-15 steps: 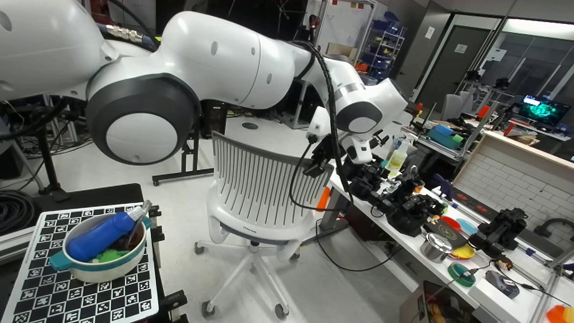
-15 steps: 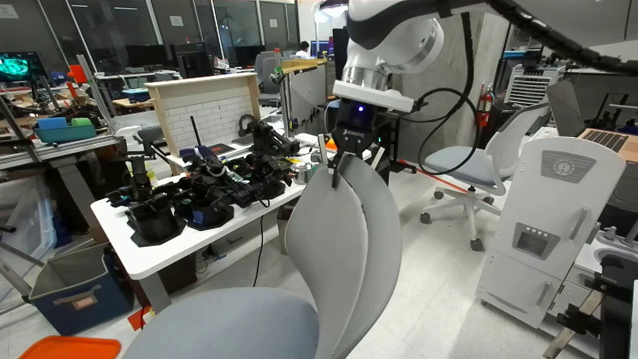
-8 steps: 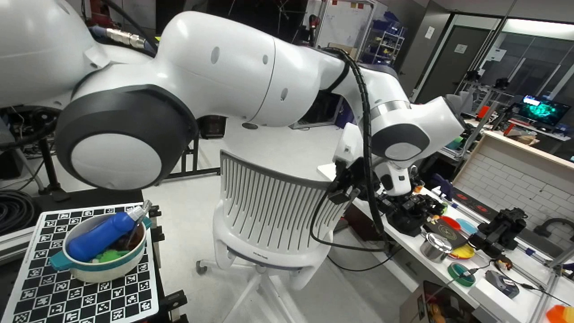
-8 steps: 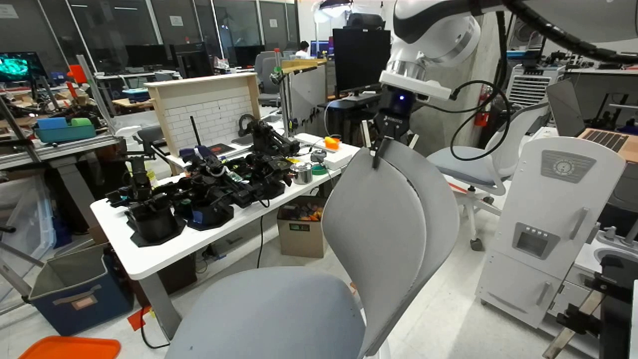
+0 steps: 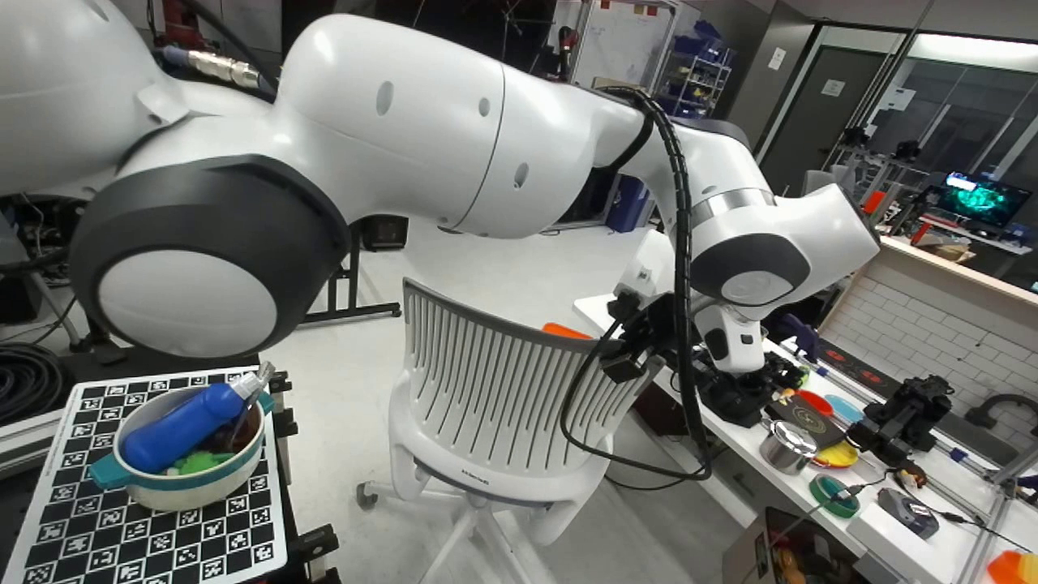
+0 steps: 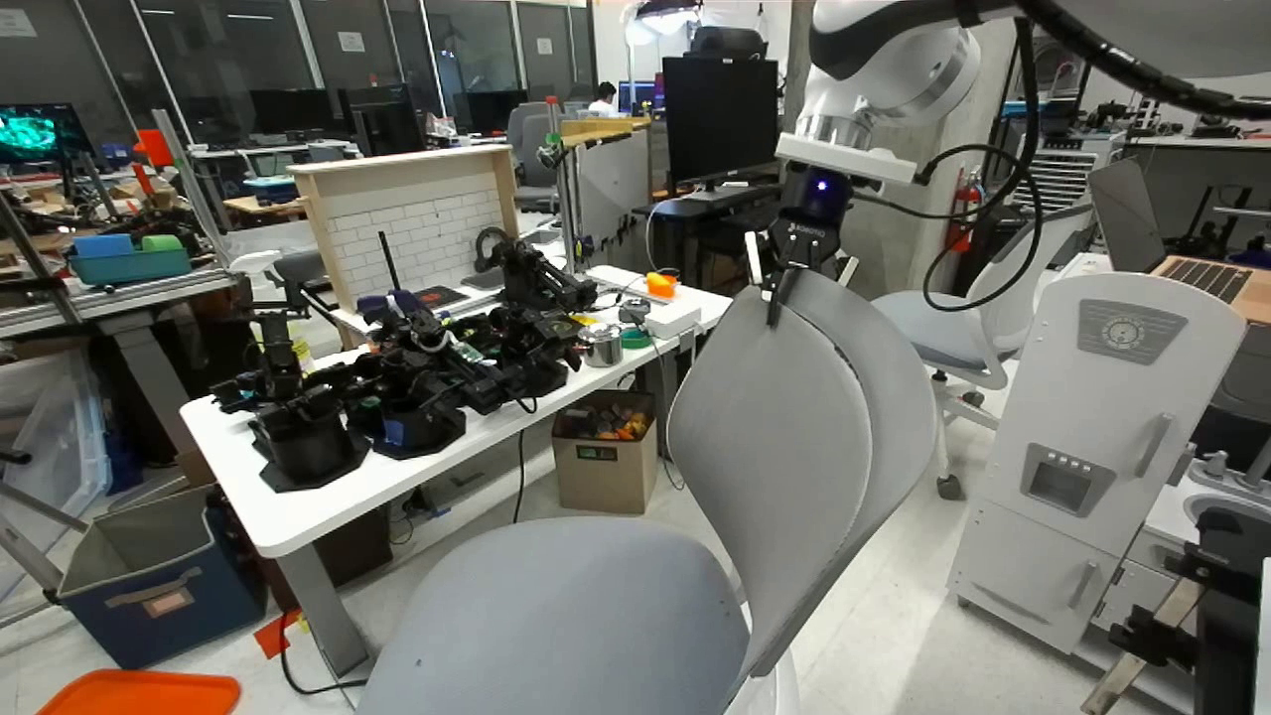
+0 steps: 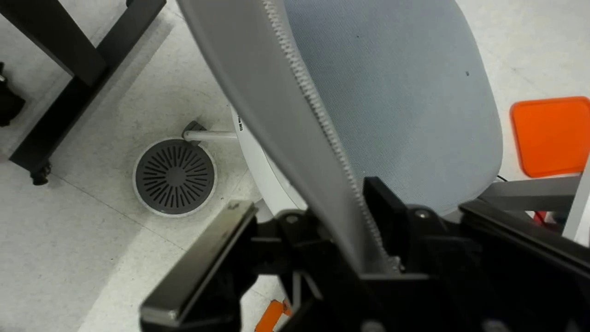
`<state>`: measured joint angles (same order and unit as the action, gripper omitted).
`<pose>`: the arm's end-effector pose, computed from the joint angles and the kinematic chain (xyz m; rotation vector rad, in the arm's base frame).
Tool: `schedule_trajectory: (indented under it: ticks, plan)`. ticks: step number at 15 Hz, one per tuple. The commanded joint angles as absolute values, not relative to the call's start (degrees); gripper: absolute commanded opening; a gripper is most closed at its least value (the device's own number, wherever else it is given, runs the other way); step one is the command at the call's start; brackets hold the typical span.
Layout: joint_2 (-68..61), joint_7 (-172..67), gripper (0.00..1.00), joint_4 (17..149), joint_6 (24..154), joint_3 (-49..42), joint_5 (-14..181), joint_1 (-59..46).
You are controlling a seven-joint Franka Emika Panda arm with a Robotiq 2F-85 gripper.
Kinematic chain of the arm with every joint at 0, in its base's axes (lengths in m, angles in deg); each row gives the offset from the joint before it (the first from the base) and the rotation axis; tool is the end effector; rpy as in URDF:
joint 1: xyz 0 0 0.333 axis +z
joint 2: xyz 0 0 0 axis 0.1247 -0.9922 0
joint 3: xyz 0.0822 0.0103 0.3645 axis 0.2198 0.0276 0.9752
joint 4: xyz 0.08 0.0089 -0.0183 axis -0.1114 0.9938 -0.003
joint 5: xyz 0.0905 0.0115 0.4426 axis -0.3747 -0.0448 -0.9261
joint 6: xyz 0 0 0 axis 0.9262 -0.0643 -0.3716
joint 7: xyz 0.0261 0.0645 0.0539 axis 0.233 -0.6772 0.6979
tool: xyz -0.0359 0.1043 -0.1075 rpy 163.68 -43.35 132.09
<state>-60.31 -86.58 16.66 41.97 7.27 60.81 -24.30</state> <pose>0.8755 -0.1708 0.2218 -2.4128 1.2415 0.4046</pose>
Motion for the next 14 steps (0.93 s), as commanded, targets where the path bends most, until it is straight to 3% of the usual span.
schedule_trajectory:
  ticks: [1,2,13,14]
  plan:
    - [-60.7,-89.4,0.06,18.4,40.9,7.0,61.0,-22.2]
    - [-60.7,-88.7,0.24,18.3,40.8,7.1,61.1,-21.7]
    - [-62.0,-87.3,0.24,13.8,40.2,7.6,60.7,-21.2]
    - [-62.0,-87.3,0.49,13.8,40.2,7.6,60.7,-21.3]
